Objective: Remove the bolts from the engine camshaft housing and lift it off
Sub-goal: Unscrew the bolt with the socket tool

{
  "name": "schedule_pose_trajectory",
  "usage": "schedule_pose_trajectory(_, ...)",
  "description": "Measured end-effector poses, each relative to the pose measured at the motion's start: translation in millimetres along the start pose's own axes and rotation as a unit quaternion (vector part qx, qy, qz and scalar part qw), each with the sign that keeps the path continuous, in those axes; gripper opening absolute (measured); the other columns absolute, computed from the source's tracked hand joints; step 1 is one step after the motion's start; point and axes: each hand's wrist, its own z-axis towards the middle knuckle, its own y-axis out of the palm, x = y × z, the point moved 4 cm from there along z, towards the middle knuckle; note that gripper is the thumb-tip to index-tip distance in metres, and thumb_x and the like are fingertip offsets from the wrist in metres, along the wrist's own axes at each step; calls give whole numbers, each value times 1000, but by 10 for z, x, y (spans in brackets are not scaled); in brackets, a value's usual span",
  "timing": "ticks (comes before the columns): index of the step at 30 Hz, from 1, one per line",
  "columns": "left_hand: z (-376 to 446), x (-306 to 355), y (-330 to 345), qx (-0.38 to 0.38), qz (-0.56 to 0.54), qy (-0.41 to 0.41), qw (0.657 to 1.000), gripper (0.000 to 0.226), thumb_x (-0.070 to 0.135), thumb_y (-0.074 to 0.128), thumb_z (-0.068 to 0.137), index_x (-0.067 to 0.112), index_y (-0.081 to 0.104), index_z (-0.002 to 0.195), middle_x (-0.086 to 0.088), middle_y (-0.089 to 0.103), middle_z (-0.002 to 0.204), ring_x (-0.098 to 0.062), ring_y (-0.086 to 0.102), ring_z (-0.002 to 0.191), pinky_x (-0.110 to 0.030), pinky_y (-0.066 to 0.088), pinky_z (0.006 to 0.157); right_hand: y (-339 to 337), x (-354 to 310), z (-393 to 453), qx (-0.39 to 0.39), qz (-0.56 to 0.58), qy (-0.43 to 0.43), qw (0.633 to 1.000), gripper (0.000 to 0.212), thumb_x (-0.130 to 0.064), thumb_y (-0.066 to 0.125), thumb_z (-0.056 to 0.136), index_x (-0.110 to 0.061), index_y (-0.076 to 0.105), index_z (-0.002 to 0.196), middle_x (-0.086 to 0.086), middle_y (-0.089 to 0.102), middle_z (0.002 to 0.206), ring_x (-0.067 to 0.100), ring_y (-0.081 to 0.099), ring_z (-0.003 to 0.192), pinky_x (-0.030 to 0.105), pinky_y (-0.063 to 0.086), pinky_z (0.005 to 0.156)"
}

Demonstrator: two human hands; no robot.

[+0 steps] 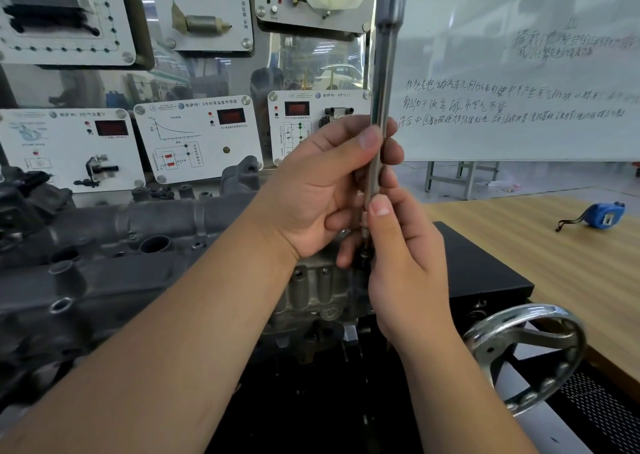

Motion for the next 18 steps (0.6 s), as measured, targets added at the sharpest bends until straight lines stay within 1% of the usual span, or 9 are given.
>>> schedule_pose_trajectory(1,3,0,-15,14,4,6,1000,12,15,57,89,19,68,85,2,70,74,-11,65,62,-17,36,45,3,-1,-2,6,5,-2,1000,28,-33,56,97,-12,62,114,2,71,79,15,58,52,24,49,57)
schedule_pose_trajectory(3,11,2,-39,34,6,19,999,9,11,60,84,19,59,81,2,68,71,-13,62,61,-24,43,57,5,-3,-4,14,-10,-11,1000,21,-33,62,92,-19,63,107,-2,67,75,12,58,52,24,49,55)
schedule_pose_trajectory(5,14,-4,-41,38,17,19,999,9,13,59,84,17,52,84,3,67,70,-12,61,61,-27,34,54,-4,-3,-2,20,-25,-19,999,9,-28,62,95,-20,66,98,-2,67,74,14,59,52,26,50,55)
schedule_pose_trajectory(7,12,-8,-19,21,27,5,999,8,24,56,88,16,53,88,4,66,71,-11,60,61,-25,23,46,-3,-4,2,15,-41,-18,999,15,-30,56,98,-22,67,92,0,70,77,16,60,54,29,51,57)
schedule_pose_trajectory(9,9,-7,6,-5,5,-12,1000,21,33,48,94,16,60,95,4,68,76,-9,64,63,-18,25,34,8,-13,5,3,-51,-17,999,24,-34,50,99,-21,67,87,2,70,78,18,60,56,33,51,59)
schedule_pose_trajectory(13,-1,3,18,-10,2,-2,1000,22,25,48,96,14,66,102,2,70,80,-8,67,64,-16,28,33,11,-17,6,3,-44,-14,999,34,-36,46,99,-9,65,93,2,70,79,18,58,55,32,50,57)
schedule_pose_trajectory(14,3,1,12,2,11,2,1000,21,24,51,95,16,70,98,2,70,79,-8,67,64,-16,30,38,10,-15,4,5,-39,-12,999,34,-38,48,98,-8,65,98,2,70,78,17,58,54,29,49,56)
schedule_pose_trajectory(16,14,-7,-18,30,32,15,999,21,22,57,91,23,77,84,3,71,77,-9,65,64,-24,33,61,14,-17,-3,7,-25,-8,1000,34,-42,54,93,-11,62,108,5,69,75,14,56,52,25,48,54)
schedule_pose_trajectory(18,12,-4,-40,41,38,22,998,23,19,61,88,27,76,73,4,70,75,-10,64,63,-28,32,70,22,-19,-16,11,-37,-10,999,28,-41,60,92,-18,61,108,7,67,71,12,56,51,25,47,53)
